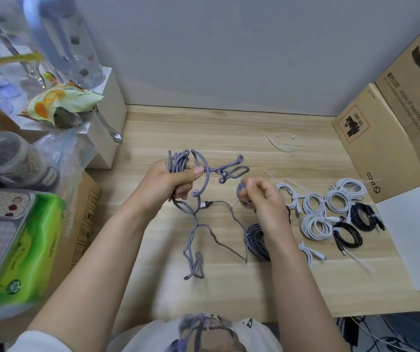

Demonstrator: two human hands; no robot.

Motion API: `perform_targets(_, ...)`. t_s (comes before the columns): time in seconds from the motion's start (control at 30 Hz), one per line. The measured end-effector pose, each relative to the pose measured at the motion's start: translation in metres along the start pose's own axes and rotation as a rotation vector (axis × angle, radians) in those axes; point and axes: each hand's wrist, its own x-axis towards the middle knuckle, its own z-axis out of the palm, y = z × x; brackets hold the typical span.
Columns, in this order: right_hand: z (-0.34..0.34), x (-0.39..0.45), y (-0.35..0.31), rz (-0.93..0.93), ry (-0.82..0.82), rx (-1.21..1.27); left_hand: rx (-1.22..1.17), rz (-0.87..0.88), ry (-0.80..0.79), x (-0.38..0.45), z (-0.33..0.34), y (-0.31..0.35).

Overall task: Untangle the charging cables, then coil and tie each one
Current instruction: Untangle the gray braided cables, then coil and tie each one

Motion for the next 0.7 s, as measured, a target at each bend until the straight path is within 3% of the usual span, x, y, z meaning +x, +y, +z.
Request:
perform_targets(0.23, 0.009, 0.002, 0.058, 0.218, -0.558, -0.714, -0.198, 0.049, 0.052, 0.005, -0.006, 0.004)
perform_targets(0.33, 0.013, -0.003, 0.063, 0.219, -0.697, -0.809, -0.211, 0.068, 0.070, 0.004, -0.009, 0.007)
perform_targets(0.4, 0.016, -0.004, 0.059, 0.201, -0.652, -0.703, -0.205, 0.075, 0.086, 0.004, -0.009, 0.007)
perform_targets(0.57, 0.020, 0.000, 0.044, 0.114, -0.350, -0.255, -0.233, 0.056, 0.108, 0.004, -0.011, 0.005)
perform_targets(0.7, 0.022, -0.001, 0.023, 0.027, -0.184, 0.002, -0.382, 0.010, 0.107, 0.004, -0.010, 0.008)
